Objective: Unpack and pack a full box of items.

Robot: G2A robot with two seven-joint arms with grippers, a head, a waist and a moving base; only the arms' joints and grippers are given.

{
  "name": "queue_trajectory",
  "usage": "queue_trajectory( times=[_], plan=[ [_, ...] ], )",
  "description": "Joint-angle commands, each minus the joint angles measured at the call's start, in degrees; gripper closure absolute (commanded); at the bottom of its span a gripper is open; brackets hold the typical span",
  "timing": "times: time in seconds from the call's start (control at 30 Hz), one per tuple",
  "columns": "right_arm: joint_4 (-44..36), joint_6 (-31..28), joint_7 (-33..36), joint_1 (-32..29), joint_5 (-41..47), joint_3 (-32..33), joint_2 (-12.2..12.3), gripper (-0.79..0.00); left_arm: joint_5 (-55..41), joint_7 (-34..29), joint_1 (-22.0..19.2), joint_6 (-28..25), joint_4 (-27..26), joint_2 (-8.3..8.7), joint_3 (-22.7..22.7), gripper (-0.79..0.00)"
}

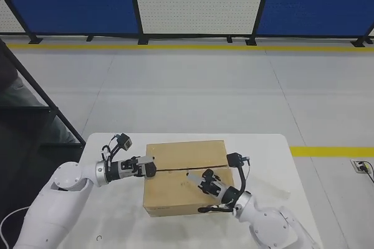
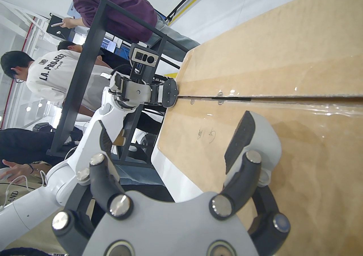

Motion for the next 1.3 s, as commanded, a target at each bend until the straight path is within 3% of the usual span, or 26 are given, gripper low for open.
queue_trajectory(
  times=[0.0, 0.4, 0.77, 1.27],
  plan=[
    [-0.2, -0.5, -0.2, -0.3, 0.0, 0.2, 0.0, -0.785, 0.2, -0.1, -0.2, 0.1, 0.2, -0.10, 0.2, -0.785],
    [-2.9, -2.7, -1.7, -3.0, 0.9, 3.8, 0.3, -0.785, 1.5, 0.5, -0.7, 1.6, 0.9, -0.43, 0.6, -0.785],
    [-7.0, -1.4, -7.3, -14.4, 8.5, 18.0, 1.6, -0.785, 1.5, 0.5, -0.7, 1.6, 0.9, -0.43, 0.6, -0.785],
    [-4.2, -1.4, -9.8, -15.9, 9.0, 18.9, 1.6, -0.785, 1.5, 0.5, -0.7, 1.6, 0.9, -0.43, 0.6, -0.785]
  ],
)
